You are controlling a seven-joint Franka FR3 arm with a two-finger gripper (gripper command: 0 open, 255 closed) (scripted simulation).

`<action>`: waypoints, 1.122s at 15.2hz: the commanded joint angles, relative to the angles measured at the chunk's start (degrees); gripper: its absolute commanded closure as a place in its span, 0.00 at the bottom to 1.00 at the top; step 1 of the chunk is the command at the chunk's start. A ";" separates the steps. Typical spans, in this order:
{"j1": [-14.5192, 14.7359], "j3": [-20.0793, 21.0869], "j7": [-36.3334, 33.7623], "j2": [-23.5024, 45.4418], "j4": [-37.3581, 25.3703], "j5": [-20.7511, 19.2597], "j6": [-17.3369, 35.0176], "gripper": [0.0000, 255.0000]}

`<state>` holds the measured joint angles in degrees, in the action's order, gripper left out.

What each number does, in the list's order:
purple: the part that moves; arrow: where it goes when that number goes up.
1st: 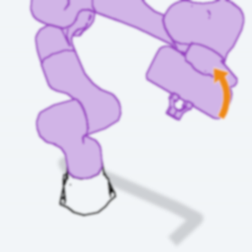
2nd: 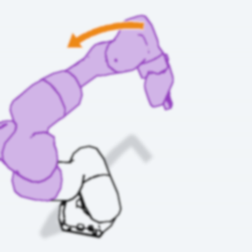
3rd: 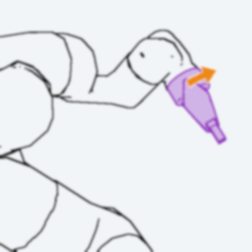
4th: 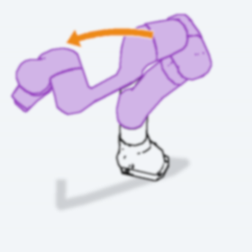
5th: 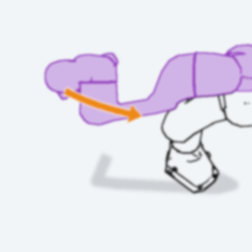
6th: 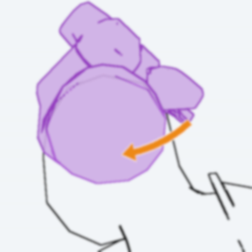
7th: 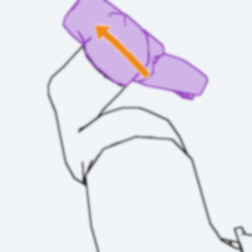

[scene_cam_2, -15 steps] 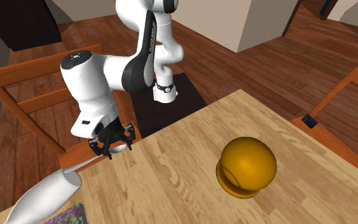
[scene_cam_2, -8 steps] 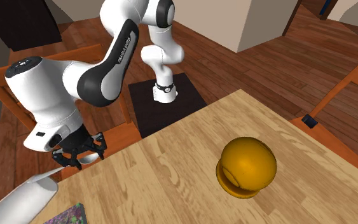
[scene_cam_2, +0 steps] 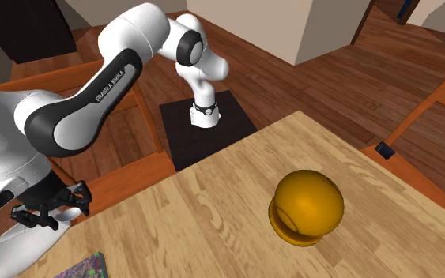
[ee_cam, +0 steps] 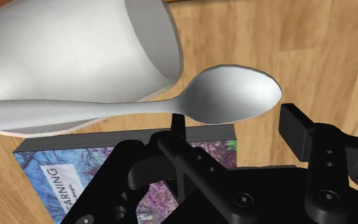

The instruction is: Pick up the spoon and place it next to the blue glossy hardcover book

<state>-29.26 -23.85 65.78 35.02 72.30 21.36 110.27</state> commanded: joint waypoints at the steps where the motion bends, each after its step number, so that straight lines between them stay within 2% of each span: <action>1: -3.56 0.53 0.83 5.38 -9.10 1.28 -3.88 1.00; 2: -5.56 0.92 0.89 8.58 -14.64 1.87 -6.15 1.00; 3: -8.30 1.51 0.60 13.18 -22.84 2.55 -9.51 1.00; 17: -6.41 1.90 3.06 13.30 -11.98 3.38 0.88 1.00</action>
<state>-35.75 -22.00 68.67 48.17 59.74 24.65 110.44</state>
